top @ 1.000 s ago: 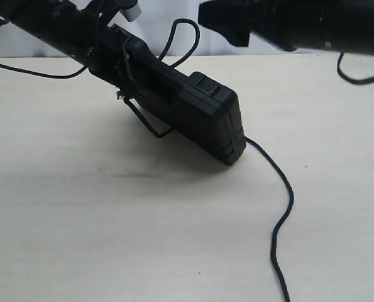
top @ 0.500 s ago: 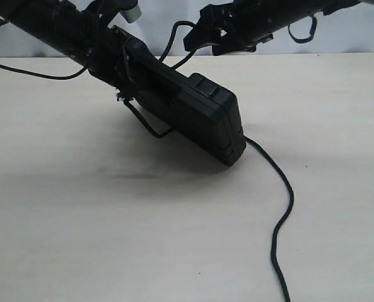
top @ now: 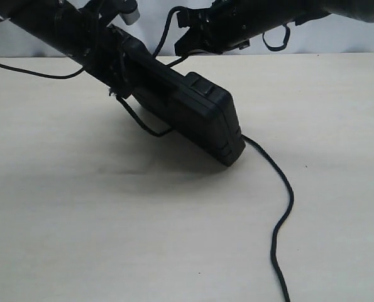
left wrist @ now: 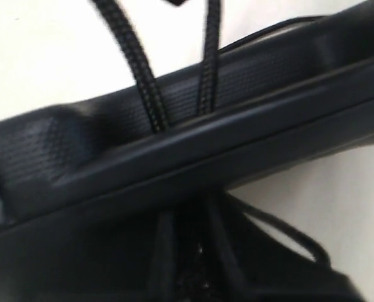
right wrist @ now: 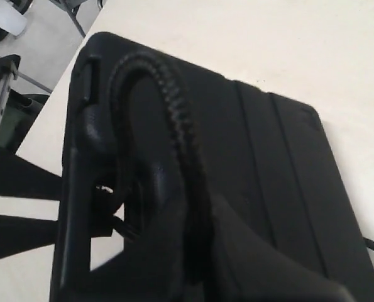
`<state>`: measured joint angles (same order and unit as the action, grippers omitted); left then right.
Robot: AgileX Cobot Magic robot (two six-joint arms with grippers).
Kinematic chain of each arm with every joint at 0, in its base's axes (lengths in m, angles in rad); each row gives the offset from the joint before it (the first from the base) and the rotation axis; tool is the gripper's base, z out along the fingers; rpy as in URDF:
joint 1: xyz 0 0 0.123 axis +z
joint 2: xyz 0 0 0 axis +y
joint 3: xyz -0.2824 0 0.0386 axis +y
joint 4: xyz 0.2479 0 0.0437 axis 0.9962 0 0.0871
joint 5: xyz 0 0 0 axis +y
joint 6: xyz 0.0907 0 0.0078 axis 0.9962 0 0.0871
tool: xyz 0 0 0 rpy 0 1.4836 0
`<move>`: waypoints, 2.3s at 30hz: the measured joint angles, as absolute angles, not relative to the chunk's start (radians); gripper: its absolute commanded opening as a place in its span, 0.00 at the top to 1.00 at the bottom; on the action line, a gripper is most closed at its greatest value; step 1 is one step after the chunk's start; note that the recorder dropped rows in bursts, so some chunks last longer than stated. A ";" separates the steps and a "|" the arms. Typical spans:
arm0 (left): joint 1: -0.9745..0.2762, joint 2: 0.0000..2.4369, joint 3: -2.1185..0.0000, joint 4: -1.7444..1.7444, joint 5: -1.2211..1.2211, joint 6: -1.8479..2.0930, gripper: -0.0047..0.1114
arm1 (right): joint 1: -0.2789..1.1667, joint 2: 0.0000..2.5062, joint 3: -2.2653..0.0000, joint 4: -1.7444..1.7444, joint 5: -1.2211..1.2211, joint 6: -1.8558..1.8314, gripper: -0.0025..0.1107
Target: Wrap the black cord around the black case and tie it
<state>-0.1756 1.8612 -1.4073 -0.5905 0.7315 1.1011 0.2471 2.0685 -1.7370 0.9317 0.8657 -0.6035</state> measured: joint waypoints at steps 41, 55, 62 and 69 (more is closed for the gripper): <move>-0.115 1.951 -1.261 -0.876 0.831 1.610 0.66 | 0.243 2.067 -1.739 0.926 0.947 -0.580 0.94; -0.115 1.986 -1.261 -0.922 0.764 1.541 0.96 | 0.243 2.067 -1.739 0.926 0.949 -0.578 0.87; -0.115 1.970 -1.261 -0.895 0.778 1.549 0.96 | 0.209 2.055 -1.762 0.769 1.011 -0.497 0.38; -0.115 1.902 -1.258 -0.877 0.772 1.643 0.96 | 0.115 1.888 -1.675 0.251 1.193 -0.631 0.54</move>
